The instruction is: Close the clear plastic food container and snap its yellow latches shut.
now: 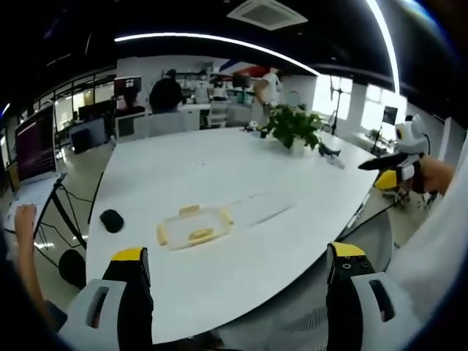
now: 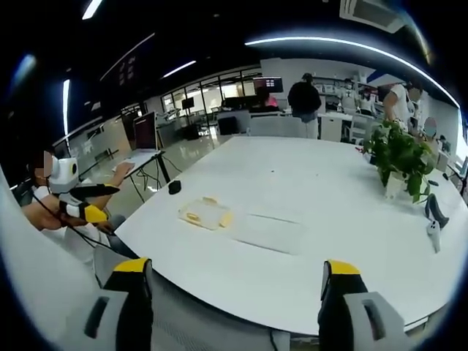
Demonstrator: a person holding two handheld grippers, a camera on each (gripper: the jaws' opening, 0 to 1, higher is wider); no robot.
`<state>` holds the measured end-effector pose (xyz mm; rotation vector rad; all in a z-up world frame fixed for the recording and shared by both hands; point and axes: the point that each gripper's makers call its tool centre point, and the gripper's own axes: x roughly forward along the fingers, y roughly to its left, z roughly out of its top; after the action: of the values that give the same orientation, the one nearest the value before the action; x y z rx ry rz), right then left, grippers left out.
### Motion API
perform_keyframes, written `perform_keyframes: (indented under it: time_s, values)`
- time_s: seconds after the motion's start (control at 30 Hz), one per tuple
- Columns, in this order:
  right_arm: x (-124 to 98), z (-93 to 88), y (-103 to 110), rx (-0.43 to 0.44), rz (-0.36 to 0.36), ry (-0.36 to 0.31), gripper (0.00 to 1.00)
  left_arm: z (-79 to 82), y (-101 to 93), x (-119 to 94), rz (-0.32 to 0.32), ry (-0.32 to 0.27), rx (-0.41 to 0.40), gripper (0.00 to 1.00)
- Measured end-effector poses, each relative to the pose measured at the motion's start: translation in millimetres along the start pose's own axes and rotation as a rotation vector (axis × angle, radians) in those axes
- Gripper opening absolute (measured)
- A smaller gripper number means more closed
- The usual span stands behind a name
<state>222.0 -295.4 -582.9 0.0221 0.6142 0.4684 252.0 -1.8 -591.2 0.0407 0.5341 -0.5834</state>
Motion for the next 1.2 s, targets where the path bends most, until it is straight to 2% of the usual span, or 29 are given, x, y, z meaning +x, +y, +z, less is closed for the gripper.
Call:
perform_keyframes:
  time_s: [0.4, 0.87, 1.2]
  values:
    - [2, 2.4, -5, -0.015, 0.03, -0.009, 0.96, 1.8, -6.2, 1, 0.021, 0.006, -0.006, 0.99]
    - [13, 9.3, -19, -0.08, 0.121, -0.003, 0.94, 5.1, -12.6, 11, 0.088, 0.009, -0.015, 0.99]
    - [38, 27.3, -12, -0.13, 0.12, -0.014, 0.92, 20.3, 10.6, 24, 0.056, 0.018, 0.023, 0.99]
